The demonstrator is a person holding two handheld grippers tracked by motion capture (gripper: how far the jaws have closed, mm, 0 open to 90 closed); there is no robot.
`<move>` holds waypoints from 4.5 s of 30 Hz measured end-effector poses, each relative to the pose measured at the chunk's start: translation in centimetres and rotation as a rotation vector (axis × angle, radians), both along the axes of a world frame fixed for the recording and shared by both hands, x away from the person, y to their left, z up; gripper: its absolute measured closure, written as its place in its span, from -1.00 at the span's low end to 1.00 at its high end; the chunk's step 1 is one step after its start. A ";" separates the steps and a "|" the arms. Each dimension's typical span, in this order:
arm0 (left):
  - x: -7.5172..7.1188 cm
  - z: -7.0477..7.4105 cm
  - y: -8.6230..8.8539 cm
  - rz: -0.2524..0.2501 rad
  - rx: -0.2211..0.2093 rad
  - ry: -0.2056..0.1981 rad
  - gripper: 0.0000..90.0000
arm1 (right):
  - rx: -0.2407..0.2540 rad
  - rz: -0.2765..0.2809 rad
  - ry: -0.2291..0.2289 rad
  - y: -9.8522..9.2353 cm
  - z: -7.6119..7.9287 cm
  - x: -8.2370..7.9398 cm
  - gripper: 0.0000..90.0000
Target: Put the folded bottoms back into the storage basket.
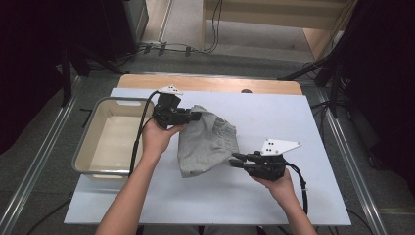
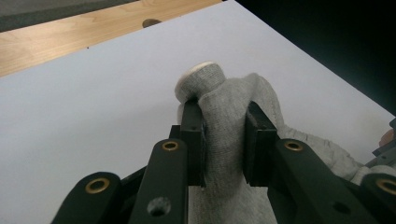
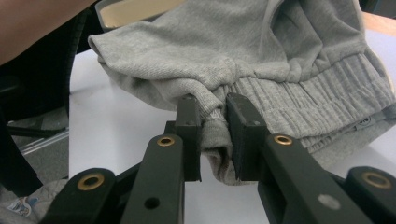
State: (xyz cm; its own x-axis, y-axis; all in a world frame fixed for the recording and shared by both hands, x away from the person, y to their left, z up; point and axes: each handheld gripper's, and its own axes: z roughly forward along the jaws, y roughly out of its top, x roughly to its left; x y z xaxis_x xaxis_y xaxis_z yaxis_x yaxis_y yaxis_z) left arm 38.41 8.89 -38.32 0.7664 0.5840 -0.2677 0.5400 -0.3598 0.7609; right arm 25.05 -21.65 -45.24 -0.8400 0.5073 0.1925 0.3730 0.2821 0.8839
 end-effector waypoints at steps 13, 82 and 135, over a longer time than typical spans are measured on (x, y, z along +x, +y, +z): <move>-0.4 1.2 0.4 -0.009 -0.007 -0.021 0.64 | 0.019 0.004 -0.009 0.4 0.8 0.0 0.67; 0.0 3.6 7.7 0.046 -0.034 -0.064 0.64 | -0.005 0.101 -0.063 8.1 4.2 2.0 0.67; 0.1 5.0 12.8 0.112 -0.038 -0.095 0.64 | -0.014 0.158 -0.087 13.8 5.3 3.9 0.68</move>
State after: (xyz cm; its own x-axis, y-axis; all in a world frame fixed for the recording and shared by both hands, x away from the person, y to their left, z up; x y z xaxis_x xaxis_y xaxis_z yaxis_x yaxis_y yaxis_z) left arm 38.54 21.71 -33.29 0.7198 0.6582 -0.2206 0.5003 -0.2717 0.8221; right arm 28.94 -7.80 -39.95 -0.9228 0.3696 0.1092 0.2449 0.3435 0.9067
